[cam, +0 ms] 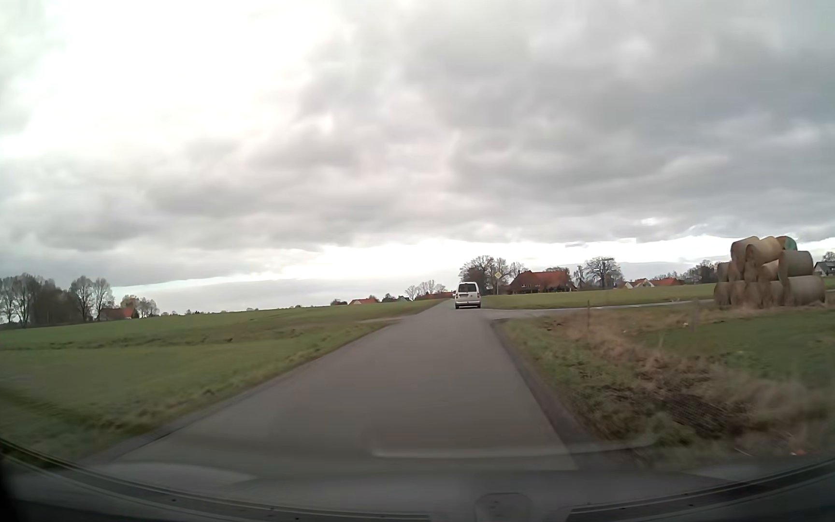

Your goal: Follow the waypoints while adhering to traffic rules and regulations

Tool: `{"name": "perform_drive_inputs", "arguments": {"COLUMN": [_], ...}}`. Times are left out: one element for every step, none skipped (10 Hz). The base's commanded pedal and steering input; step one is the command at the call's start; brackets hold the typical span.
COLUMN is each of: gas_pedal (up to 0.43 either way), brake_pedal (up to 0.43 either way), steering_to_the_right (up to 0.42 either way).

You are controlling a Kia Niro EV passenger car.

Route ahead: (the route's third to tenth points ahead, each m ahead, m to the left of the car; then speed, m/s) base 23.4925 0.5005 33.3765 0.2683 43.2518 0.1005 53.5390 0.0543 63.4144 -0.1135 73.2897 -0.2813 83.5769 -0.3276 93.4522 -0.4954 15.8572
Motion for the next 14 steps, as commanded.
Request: {"name": "perform_drive_inputs", "arguments": {"gas_pedal": [0.209,0.209,0.209,0.209,0.209,0.209,0.209,0.209,0.157,0.157,0.157,0.157,0.157,0.157], "brake_pedal": [0.0,0.0,0.0,0.0,0.0,0.0,0.0,0.0,0.0,0.0,0.0,0.0,0.0,0.0], "steering_to_the_right": [-0.004,-0.002,0.0,0.001,0.002,0.002,0.003,0.002,0.002,0.002,0.002,0.002,0.002,0.003]}}
